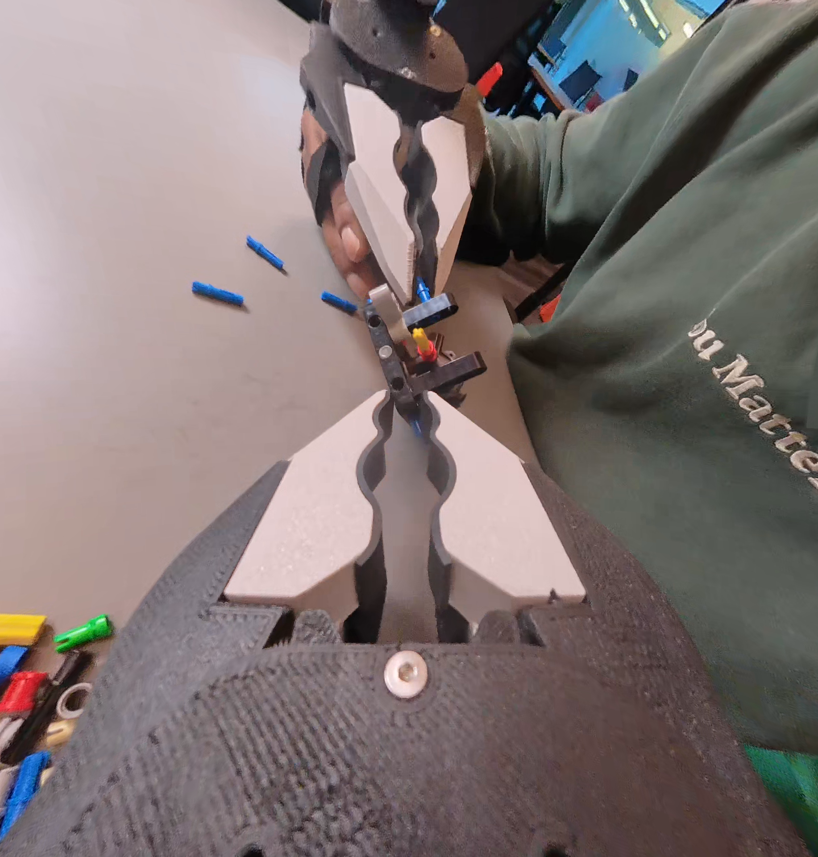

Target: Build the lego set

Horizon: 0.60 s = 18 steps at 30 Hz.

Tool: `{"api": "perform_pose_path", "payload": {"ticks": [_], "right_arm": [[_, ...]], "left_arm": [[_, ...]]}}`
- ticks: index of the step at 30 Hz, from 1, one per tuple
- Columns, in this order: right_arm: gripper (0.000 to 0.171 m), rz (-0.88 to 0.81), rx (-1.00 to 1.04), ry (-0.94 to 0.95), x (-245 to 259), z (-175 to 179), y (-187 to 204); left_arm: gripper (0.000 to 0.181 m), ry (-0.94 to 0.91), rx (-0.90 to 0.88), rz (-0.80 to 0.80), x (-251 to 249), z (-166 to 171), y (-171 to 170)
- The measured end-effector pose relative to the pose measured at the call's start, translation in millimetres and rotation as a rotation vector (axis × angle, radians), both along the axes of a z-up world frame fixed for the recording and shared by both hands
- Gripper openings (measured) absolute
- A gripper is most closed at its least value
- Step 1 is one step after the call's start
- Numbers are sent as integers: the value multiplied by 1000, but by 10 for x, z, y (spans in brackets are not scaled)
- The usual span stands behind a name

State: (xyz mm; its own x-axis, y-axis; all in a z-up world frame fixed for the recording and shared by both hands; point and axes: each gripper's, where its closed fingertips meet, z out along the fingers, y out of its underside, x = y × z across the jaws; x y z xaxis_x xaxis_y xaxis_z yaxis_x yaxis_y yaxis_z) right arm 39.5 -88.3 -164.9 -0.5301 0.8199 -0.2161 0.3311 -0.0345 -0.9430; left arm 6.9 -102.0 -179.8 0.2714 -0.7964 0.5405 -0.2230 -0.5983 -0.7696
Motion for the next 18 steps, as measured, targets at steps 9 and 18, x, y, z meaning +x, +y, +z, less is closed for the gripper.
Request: {"api": "perform_pose_path", "payload": {"ticks": [9,18], "right_arm": [[20,-41,274,-123,116,-244,179],[29,-31,427,-339,514,-507,443]], "left_arm": [[14,201,5,-13,-130,-345,61],[17,304,133,52,-194,-345,257]]}}
